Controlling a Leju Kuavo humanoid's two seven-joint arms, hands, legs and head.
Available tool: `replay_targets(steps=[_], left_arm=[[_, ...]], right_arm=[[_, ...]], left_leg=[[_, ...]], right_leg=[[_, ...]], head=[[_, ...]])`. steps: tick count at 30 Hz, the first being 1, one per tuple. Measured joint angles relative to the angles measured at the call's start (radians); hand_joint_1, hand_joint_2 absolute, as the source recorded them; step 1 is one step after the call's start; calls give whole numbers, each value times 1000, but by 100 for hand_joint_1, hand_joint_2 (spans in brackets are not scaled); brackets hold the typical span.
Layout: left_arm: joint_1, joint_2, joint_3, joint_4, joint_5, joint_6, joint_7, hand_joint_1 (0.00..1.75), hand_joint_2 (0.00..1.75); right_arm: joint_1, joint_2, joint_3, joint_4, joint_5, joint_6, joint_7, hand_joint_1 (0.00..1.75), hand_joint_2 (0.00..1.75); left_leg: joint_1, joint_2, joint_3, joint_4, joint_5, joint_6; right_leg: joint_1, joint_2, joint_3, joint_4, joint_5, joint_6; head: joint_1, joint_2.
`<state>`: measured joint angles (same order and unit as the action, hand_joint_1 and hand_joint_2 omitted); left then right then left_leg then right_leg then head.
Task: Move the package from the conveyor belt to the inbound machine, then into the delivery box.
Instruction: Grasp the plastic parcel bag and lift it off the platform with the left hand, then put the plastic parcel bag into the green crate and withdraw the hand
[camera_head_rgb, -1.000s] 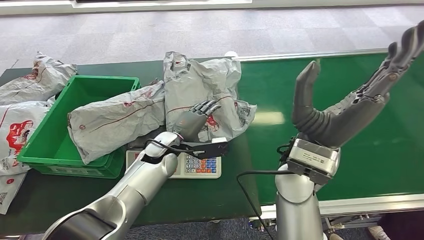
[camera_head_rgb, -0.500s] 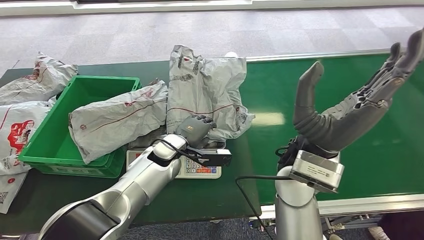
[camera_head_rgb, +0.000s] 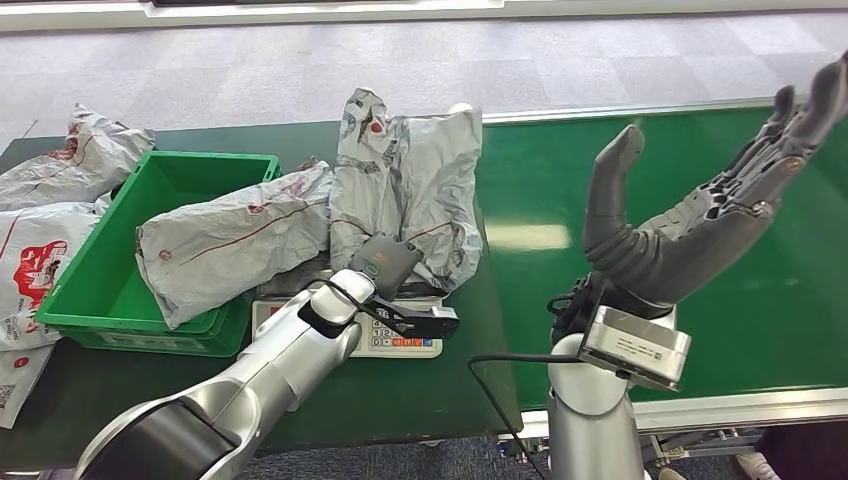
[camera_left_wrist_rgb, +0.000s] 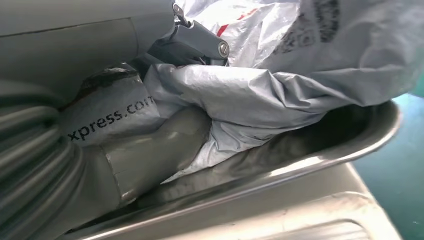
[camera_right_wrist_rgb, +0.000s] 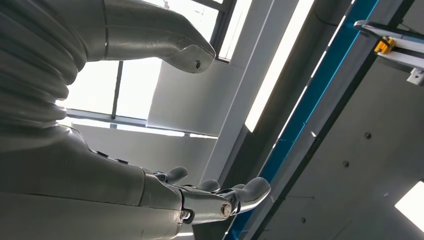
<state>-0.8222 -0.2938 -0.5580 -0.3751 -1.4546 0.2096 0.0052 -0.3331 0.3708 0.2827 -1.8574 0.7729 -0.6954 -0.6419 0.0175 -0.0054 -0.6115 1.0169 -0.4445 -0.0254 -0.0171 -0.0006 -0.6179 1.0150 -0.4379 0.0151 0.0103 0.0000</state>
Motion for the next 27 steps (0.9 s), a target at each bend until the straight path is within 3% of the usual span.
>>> replay_targets(steps=[2,4,7,15,19,22,24,27], left_arm=[[1,8,0,-3,-19,75,38,175,175],[1,26,0,-23,-40,241,121,175,175],[-16,95,0,-123,-54,454,291,175,175],[-134,380,-54,-403,-55,493,605,175,175],[-178,507,-84,-480,-55,493,660,175,175],[-193,585,-86,-498,-56,493,635,175,175],[-200,610,-75,-448,-56,485,568,175,175],[-211,603,-46,-299,-54,405,442,175,175]], right_arm=[[1,0,0,0,5,0,1,0,175],[3,0,-1,-1,10,0,4,0,175],[6,-1,-5,-6,11,0,3,0,175],[22,-6,-29,-8,-21,-1,-37,0,175],[30,-8,-49,-9,-25,-1,-46,0,175],[42,-10,-66,-19,-16,-1,-45,0,175],[52,-12,-77,-34,-5,-1,-44,0,175],[67,-15,-88,-63,10,-1,-45,0,175]], left_leg=[[0,0,0,0,0,0],[0,0,0,0,0,0],[1,1,0,0,1,-1],[2,1,-1,-1,2,-3],[2,1,-1,-1,2,-3],[2,2,-1,-1,2,-3],[2,1,0,-1,2,-3],[2,1,0,-1,2,-3]], right_leg=[[0,0,0,0,0,0],[0,0,-1,0,0,0],[1,1,-1,1,1,-1],[3,2,-2,2,0,-2],[2,2,-3,2,0,-2],[2,3,-3,1,0,-2],[2,1,-3,1,0,-2],[2,1,-3,1,0,-3]], head=[[0,0],[0,0],[0,0],[0,0],[0,0],[0,0],[0,0],[0,0]])
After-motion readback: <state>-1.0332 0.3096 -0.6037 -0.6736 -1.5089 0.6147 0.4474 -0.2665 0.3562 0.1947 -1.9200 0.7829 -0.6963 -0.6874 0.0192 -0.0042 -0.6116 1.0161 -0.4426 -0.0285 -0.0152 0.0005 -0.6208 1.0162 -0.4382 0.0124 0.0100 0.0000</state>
